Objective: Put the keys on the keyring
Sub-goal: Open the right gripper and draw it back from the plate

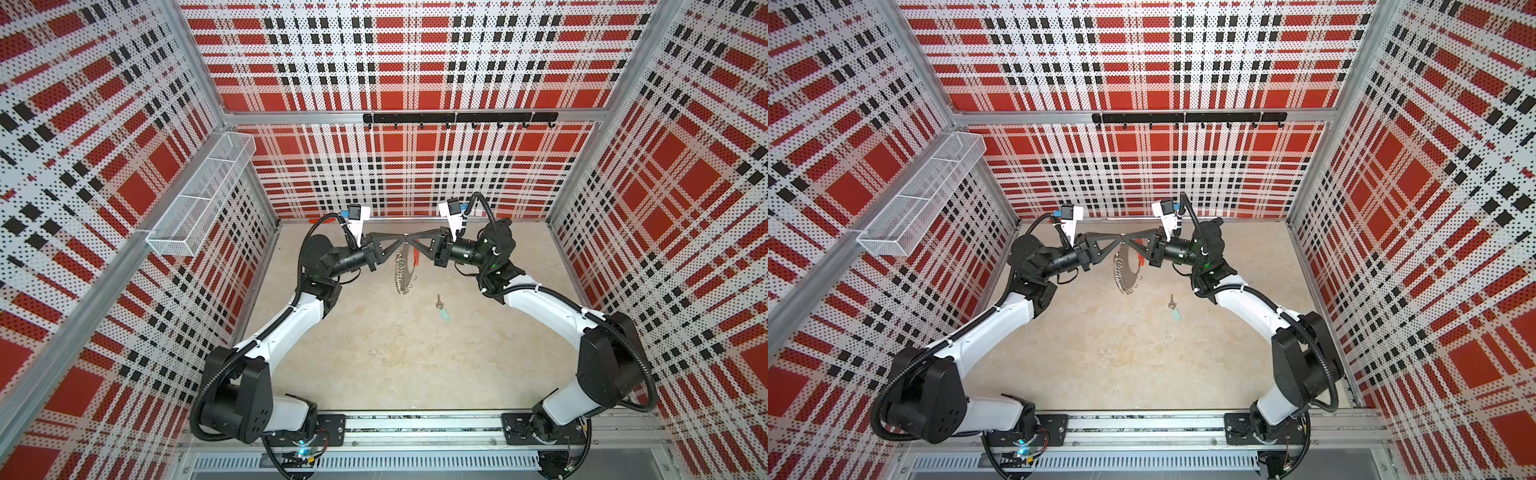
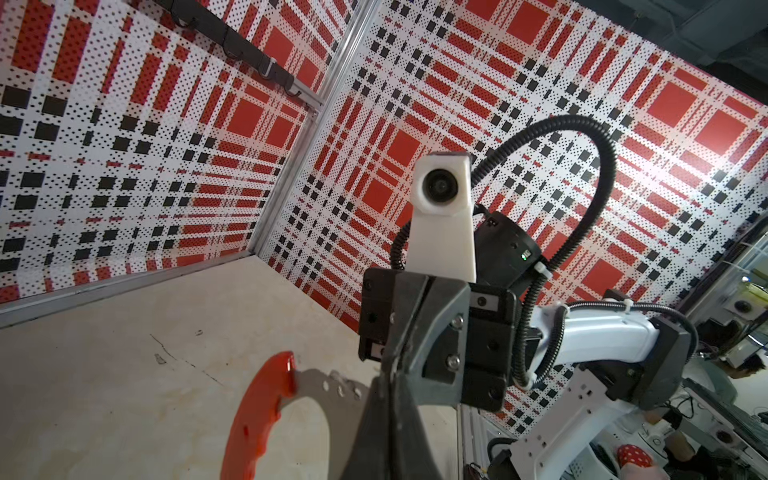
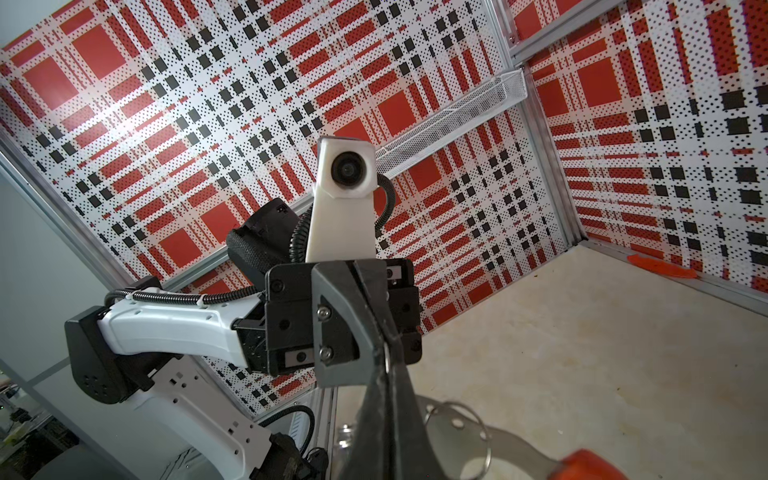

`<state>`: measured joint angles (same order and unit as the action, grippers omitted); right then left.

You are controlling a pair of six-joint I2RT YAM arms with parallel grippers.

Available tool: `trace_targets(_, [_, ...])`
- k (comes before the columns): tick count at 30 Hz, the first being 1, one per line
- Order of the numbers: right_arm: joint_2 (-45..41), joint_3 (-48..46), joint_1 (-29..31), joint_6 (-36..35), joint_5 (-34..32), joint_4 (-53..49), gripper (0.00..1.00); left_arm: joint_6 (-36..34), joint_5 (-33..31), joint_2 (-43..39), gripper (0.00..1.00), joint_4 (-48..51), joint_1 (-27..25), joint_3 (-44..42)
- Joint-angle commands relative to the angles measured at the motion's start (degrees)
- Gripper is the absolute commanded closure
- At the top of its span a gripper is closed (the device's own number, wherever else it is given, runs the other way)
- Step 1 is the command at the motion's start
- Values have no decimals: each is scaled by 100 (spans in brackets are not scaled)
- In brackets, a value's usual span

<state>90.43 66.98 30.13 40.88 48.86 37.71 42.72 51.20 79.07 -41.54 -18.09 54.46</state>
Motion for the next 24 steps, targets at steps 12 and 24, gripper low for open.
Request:
trace_targets(12, [-746, -695, -552, 461, -747, 733, 51, 529, -425, -48, 100, -736, 8, -260])
trace_targets(24, [-284, -226, -404, 513, -218, 480, 59, 721, -396, -115, 100, -1029, -46, -321])
